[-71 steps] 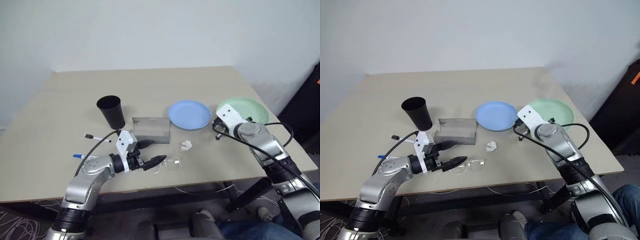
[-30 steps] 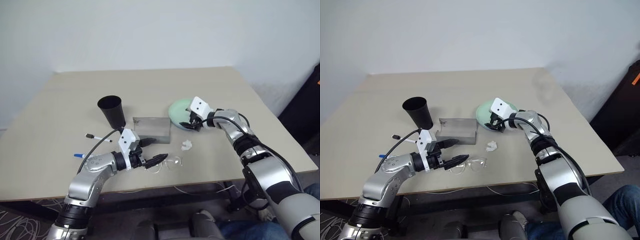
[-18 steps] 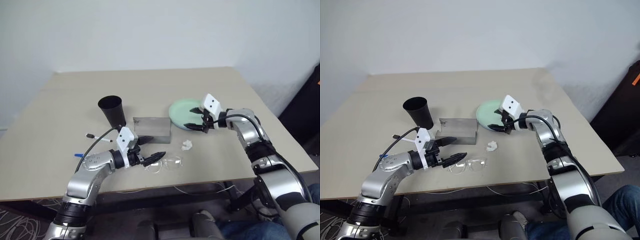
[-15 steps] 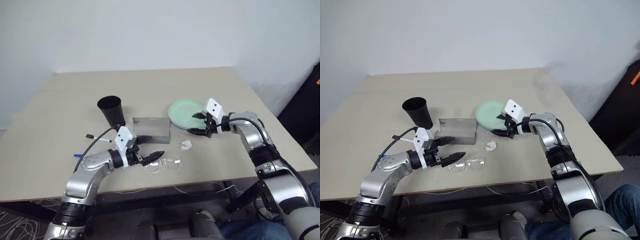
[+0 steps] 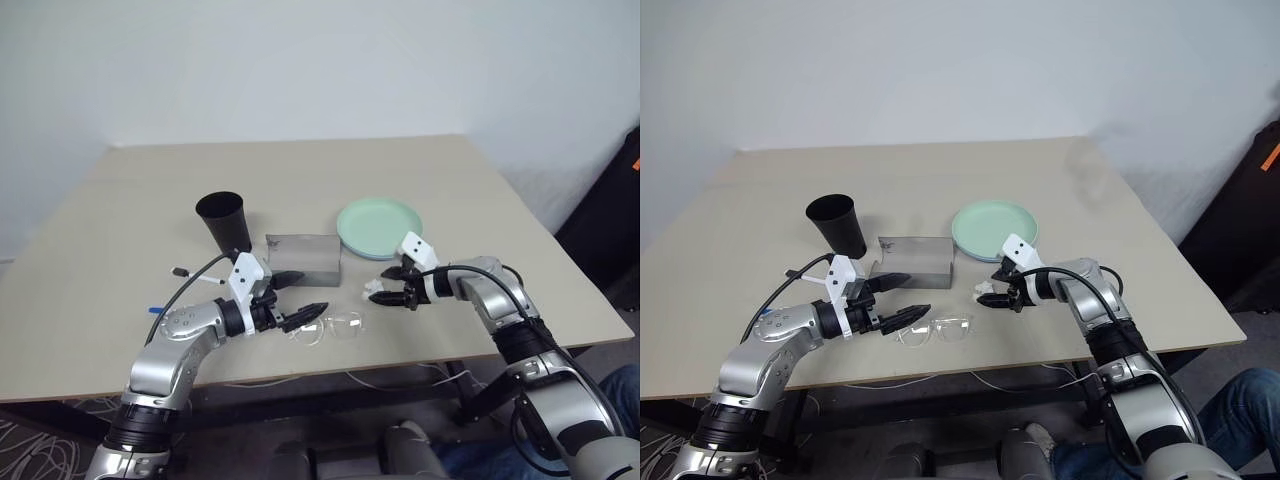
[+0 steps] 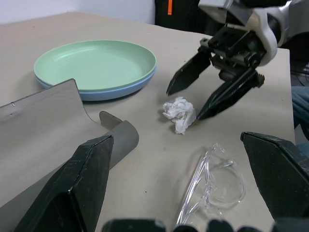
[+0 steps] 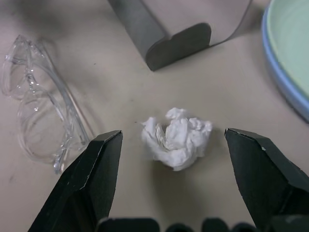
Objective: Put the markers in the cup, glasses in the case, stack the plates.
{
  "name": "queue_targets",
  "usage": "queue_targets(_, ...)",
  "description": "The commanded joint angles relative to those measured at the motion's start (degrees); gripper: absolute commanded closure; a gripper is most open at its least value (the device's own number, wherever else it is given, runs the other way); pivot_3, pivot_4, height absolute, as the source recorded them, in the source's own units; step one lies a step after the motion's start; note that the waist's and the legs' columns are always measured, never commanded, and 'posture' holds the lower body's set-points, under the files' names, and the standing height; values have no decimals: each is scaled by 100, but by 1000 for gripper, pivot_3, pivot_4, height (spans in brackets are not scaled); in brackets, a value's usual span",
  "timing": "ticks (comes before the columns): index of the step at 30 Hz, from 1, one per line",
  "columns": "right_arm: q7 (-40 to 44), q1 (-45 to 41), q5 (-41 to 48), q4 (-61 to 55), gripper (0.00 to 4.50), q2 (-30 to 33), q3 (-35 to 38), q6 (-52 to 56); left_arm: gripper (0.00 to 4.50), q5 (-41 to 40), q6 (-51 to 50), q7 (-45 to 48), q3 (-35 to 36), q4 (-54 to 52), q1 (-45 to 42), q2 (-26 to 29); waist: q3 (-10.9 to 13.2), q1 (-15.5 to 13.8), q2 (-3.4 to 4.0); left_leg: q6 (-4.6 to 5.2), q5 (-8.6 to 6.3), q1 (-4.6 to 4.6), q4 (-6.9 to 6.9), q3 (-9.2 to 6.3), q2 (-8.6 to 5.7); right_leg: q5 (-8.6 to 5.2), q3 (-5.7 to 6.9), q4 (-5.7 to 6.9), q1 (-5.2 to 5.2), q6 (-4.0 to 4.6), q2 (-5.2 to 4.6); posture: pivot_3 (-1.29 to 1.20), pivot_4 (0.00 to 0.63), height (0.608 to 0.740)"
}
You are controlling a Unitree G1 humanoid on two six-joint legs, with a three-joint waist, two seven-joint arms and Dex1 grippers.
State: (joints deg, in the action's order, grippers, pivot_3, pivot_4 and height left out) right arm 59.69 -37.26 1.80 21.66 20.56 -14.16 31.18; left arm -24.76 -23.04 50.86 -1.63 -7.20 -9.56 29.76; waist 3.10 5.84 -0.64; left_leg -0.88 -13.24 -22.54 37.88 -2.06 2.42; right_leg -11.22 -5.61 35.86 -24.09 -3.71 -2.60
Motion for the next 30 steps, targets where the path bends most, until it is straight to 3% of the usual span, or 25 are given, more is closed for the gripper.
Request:
queue_targets(1, -179, -79, 53, -135, 829, -50, 27, -3, 0, -12, 60, 59, 53, -104, -99, 54, 0, 0, 0, 0, 0, 0, 0, 0, 0, 0, 0, 0, 0, 0, 0, 0, 0, 740)
queue_targets(2, -220, -80, 37, -101, 829, -62, 11, -26, 0, -9, 63, 59, 54, -106, -94, 54, 0, 0, 0, 0, 0, 0, -1, 0, 0, 0, 0, 0, 0, 0, 0, 0, 0, 740)
queue_targets(4, -263, -77, 37, -83, 1415, -67, -3, -39, 0, -5, 66, 58, 55, -113, -85, 54, 0, 0, 0, 0, 0, 0, -1, 0, 0, 0, 0, 0, 0, 0, 0, 0, 0, 740)
queue_targets(13, -260, -96, 95, -118, 4486, -42, -34, 5, 0, 3, 62, 49, 55, -118, -66, 49, 0, 0, 0, 0, 0, 0, -1, 0, 0, 0, 0, 0, 0, 0, 0, 0, 0, 740)
queue_targets(20, -244, -107, 100, -175, 4486, 9, 26, -263, 0, 40, 73, 30, 59, -104, -69, 62, 0, 0, 0, 0, 0, -1, -1, 0, 0, 0, 0, -1, 0, 0, 0, 0, 0, 740)
queue_targets(23, -549, -440, 345, -19, 4486, -178, 469, -514, 0, 41, 71, 42, 70, -93, -68, 71, 0, 0, 0, 0, 0, -1, -1, 0, 0, 0, 0, -1, -1, 0, 0, 0, 0, 740)
queue_targets(30, -1487, -1417, 142, 1402, 4486, -353, 807, -1214, 0, 63, 71, 27, 48, -74, -95, 60, 1, 1, 1, 1, 1, 2, -4, 0, 1, 4, 1, -2, -1, 2, 1, 0, 0, 740)
